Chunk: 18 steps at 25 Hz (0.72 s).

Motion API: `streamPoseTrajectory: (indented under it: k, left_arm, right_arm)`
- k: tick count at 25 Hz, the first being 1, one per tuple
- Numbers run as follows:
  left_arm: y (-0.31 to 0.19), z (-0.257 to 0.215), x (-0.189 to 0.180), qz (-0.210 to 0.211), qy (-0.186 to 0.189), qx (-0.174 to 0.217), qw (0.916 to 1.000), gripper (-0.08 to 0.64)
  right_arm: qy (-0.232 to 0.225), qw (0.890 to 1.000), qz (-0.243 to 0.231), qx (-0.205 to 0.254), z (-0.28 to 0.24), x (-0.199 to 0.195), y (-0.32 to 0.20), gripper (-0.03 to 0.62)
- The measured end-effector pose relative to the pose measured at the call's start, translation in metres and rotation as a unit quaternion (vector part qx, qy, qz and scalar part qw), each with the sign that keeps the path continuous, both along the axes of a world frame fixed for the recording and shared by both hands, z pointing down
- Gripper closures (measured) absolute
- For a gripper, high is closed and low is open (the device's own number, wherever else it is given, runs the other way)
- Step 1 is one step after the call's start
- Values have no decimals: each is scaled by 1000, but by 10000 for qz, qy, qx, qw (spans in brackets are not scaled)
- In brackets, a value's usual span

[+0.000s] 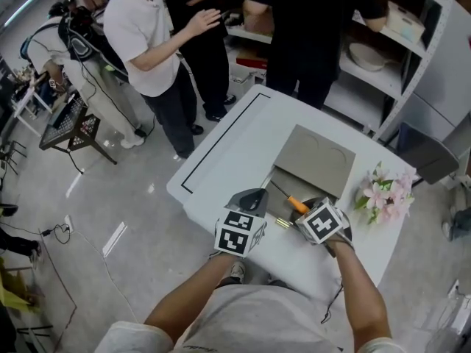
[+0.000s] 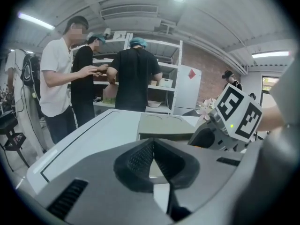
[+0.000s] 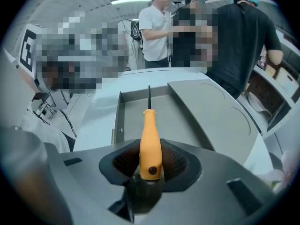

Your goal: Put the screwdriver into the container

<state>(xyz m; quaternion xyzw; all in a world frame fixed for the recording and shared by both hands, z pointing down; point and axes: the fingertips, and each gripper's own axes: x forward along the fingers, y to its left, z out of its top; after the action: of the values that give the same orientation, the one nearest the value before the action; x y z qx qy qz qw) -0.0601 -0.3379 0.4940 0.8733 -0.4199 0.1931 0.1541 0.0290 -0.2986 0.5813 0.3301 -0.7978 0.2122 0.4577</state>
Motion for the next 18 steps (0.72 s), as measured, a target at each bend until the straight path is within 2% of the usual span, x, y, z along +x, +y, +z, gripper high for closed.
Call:
streamPoseTrajectory:
  k: [11, 15, 18]
  left_arm:
    - [-6, 7, 2, 183, -34, -57, 9998, 554]
    - [-7, 8, 3, 201, -42, -67, 9998, 554]
    - [-8, 8, 2, 195, -36, -71, 9998, 554]
  right_arm:
    - [320, 9991, -87, -276, 18, 1, -3, 469]
    - [574, 9980, -185, -209, 21, 4, -6, 468]
    - [579, 9979, -172, -250, 22, 5, -5, 466]
